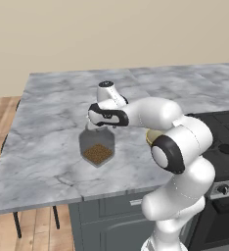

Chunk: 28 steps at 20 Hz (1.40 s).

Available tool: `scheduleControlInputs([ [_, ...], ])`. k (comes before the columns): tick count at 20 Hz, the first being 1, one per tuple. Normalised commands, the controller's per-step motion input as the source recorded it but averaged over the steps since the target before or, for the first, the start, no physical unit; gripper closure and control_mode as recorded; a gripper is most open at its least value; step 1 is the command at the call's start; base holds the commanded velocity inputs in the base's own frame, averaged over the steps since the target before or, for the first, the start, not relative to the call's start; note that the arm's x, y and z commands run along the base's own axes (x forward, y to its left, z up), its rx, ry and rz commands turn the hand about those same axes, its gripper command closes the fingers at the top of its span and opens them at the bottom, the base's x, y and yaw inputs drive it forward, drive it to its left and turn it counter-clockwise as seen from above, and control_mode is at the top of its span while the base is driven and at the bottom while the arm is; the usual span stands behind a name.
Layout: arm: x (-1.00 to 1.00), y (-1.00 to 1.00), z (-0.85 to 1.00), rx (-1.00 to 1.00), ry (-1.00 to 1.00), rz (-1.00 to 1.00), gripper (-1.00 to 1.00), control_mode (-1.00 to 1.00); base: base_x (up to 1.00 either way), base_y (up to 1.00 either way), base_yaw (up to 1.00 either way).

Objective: Pick the jar and bowl and place them in the sink. Then turn on the water.

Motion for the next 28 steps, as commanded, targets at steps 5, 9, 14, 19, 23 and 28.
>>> scheduleControlInputs([
  [5,0.0,0.0,0.0,0.0,0.0,0.0,-1.0,-1.0,0.0,0.0,0.0],
  [9,0.0,0.0,0.0,0.0,0.0,0.0,-1.0,-1.0,0.0,0.0,0.0],
  [14,0.0,-0.02,0.0,0.0,0.0,0.0,-1.0,-1.0,0.0,0.0,0.0],
  [19,0.0,-0.02,0.0,0.0,0.0,0.0,-1.0,-1.0,0.0,0.0,0.0],
  [23,0.02,0.0,0.0,0.0,0.0,0.0,-1.0,-1.0,0.0,0.0,0.0],
  [28,0.0,0.0,0.0,0.0,0.0,0.0,1.0,-1.0,0.0,0.0,0.0],
])
